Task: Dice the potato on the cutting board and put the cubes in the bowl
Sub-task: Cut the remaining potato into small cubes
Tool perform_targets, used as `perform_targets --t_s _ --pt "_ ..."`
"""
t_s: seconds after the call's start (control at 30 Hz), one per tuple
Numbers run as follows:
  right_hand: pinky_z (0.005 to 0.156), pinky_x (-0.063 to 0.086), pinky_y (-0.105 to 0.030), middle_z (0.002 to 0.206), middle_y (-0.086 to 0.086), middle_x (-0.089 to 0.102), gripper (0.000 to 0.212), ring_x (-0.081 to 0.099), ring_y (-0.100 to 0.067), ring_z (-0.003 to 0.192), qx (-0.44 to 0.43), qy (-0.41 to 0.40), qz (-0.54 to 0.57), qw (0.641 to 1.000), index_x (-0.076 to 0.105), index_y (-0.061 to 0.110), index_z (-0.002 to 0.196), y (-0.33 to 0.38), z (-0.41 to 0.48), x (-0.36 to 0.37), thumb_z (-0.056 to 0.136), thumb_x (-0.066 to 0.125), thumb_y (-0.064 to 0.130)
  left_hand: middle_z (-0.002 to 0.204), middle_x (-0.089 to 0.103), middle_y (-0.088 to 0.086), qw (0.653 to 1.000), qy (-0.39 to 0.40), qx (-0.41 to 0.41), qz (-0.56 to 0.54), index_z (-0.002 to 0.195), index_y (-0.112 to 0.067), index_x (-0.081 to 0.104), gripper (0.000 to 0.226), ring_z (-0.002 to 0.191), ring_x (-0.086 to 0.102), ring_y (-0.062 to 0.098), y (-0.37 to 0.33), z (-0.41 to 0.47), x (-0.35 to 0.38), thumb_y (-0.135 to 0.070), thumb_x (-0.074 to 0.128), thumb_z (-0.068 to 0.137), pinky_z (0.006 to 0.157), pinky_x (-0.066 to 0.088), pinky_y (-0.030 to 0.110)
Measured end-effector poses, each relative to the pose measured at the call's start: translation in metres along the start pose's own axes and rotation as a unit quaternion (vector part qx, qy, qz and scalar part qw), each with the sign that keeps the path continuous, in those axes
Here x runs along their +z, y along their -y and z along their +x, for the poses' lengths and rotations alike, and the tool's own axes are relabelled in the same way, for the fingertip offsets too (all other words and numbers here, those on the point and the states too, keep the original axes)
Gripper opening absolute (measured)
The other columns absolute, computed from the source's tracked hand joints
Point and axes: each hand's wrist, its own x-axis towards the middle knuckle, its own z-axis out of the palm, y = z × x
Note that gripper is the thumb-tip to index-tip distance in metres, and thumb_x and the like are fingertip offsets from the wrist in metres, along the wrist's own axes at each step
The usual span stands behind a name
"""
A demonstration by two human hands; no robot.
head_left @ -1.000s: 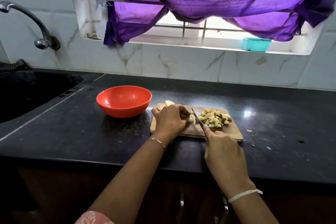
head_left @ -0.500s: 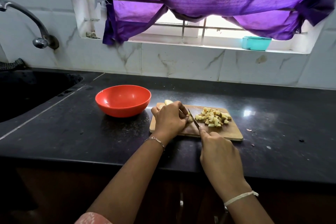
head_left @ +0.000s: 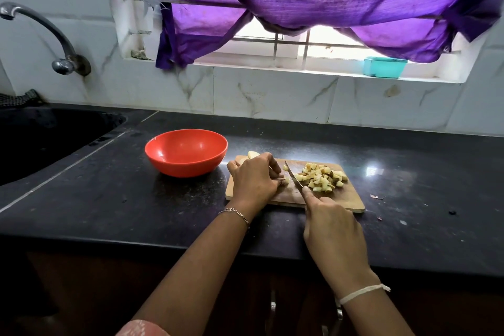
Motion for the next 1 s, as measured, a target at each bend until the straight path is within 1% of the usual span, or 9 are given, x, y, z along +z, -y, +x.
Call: perform_targets --t_s 0.13,0.3,0.37,0.47,0.6,0.73,0.8,0.9,1.0 --pt "0.069 0.046 -0.027 0.107 0.006 0.059 0.054 0.062 -0.016 0.096 -0.008 0.0 0.01 1.0 0.027 0.033 0.15 0.003 -0.007 -0.003 0.1 0.04 0.019 0.078 0.07 -0.013 1.0 -0.009 0.001 0.006 0.082 -0.03 0.059 0.021 0.098 0.058 0.008 -0.001 -0.001 0.0 -0.037 0.077 0.076 0.081 0.018 0.033" --pt "0.074 0.049 -0.028 0.113 0.005 0.058 0.054 0.061 -0.016 0.1 -0.016 0.01 -0.007 1.0 0.025 0.029 0.151 0.007 -0.008 -0.005 0.101 0.038 0.016 0.079 0.071 -0.012 1.0 -0.003 0.005 -0.003 0.079 -0.031 0.056 0.021 0.097 0.061 0.008 -0.001 -0.002 -0.001 -0.033 0.076 0.077 0.089 0.022 0.035" --pt "0.075 0.05 -0.027 0.118 0.003 0.057 0.053 0.061 -0.017 0.102 -0.021 0.015 -0.023 0.999 0.025 0.026 0.151 0.01 -0.007 -0.005 0.101 0.035 0.013 0.079 0.071 -0.012 1.0 -0.005 0.003 -0.001 0.079 -0.031 0.056 0.02 0.097 0.061 0.007 -0.001 -0.001 -0.001 -0.033 0.076 0.078 0.088 0.02 0.034" --pt "0.078 0.051 -0.029 0.12 0.0 0.057 0.053 0.06 -0.019 0.104 -0.032 0.03 -0.039 0.998 0.026 0.02 0.15 0.015 -0.002 -0.004 0.099 0.033 0.007 0.079 0.071 -0.012 1.0 0.001 -0.001 -0.007 0.079 -0.03 0.056 0.02 0.095 0.061 0.007 0.0 -0.001 0.0 -0.034 0.076 0.078 0.094 0.023 0.036" --pt "0.078 0.053 -0.03 0.12 -0.001 0.057 0.05 0.063 -0.02 0.1 -0.039 0.028 -0.041 0.998 0.034 0.016 0.147 0.017 0.005 -0.001 0.099 0.035 0.004 0.08 0.072 -0.014 1.0 -0.001 0.0 0.002 0.08 -0.032 0.056 0.019 0.096 0.06 0.006 0.0 -0.001 0.002 -0.038 0.074 0.078 0.084 0.018 0.035" --pt "0.081 0.051 -0.029 0.126 0.0 0.057 0.048 0.062 -0.02 0.106 -0.04 0.021 -0.036 0.998 0.035 0.019 0.146 0.013 0.01 -0.005 0.1 0.034 0.007 0.079 0.071 -0.014 1.0 0.001 0.004 -0.003 0.08 -0.032 0.055 0.018 0.095 0.061 0.005 0.001 0.0 0.003 -0.036 0.073 0.079 0.09 0.024 0.036" --pt "0.081 0.05 -0.029 0.126 0.0 0.057 0.048 0.061 -0.02 0.108 -0.035 0.019 -0.043 0.998 0.035 0.021 0.147 0.009 0.011 -0.006 0.1 0.032 0.009 0.082 0.071 -0.015 1.0 -0.011 0.01 0.013 0.084 -0.031 0.056 0.017 0.096 0.061 0.007 0.001 -0.001 0.004 -0.038 0.072 0.079 0.088 0.023 0.037" --pt "0.078 0.05 -0.03 0.119 0.0 0.059 0.052 0.061 -0.021 0.104 -0.016 0.019 -0.056 0.998 0.033 0.025 0.148 0.0 0.012 -0.006 0.099 0.034 0.009 0.085 0.071 -0.016 0.999 -0.026 0.024 0.04 0.091 -0.031 0.058 0.02 0.101 0.057 0.009 0.0 -0.002 0.004 -0.042 0.071 0.079 0.082 0.019 0.036" --pt "0.076 0.051 -0.031 0.113 0.0 0.061 0.052 0.062 -0.02 0.1 0.001 0.015 -0.065 0.998 0.036 0.026 0.147 -0.008 0.015 -0.005 0.098 0.036 0.007 0.086 0.07 -0.017 0.998 -0.035 0.029 0.051 0.093 -0.032 0.059 0.023 0.103 0.053 0.009 0.0 -0.002 0.004 -0.046 0.071 0.079 0.078 0.017 0.034"
